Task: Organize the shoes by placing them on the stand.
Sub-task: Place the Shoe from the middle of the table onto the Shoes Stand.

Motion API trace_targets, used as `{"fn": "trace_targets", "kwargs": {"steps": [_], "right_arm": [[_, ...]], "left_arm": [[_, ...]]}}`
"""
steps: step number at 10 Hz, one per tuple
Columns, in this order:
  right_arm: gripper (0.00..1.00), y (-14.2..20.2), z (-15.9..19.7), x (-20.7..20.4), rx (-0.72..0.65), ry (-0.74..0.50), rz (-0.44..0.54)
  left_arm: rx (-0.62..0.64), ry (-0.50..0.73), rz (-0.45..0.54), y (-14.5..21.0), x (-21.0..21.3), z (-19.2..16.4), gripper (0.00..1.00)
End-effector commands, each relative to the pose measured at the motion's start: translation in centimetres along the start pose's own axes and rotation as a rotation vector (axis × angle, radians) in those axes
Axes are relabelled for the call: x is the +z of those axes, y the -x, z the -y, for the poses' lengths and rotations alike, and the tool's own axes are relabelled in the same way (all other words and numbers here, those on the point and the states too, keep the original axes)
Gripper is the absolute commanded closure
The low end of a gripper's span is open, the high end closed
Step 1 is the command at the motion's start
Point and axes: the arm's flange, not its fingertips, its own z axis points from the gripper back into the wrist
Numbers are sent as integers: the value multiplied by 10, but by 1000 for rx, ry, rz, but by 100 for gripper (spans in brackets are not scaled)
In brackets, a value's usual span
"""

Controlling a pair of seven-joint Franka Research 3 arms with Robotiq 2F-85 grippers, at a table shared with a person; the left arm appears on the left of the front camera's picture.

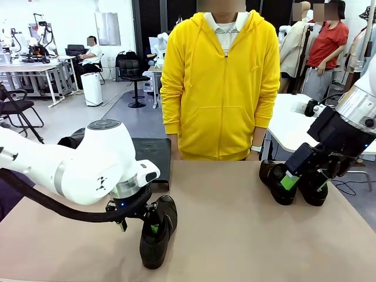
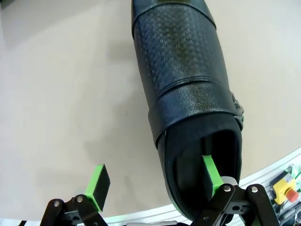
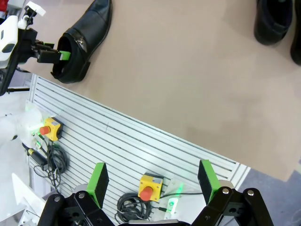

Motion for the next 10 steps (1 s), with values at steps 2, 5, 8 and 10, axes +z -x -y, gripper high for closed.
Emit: {"fn": "trace_targets", "kwargs": {"steps": [2,5,8,10], "right_arm": [[0,-1,1,1,12,-28,2],[0,-1,1,1,12,-28,2],[0,-1,1,1,12,-28,2],[0,-1,1,1,12,-28,2]], "left_arm": [[32,-31,33,-2,-1,5,100],[25,-37,31,-2,-2,8,100],[29,-40,36,1,2,4,100],[9,-32,33,1,8,3,100]]}}
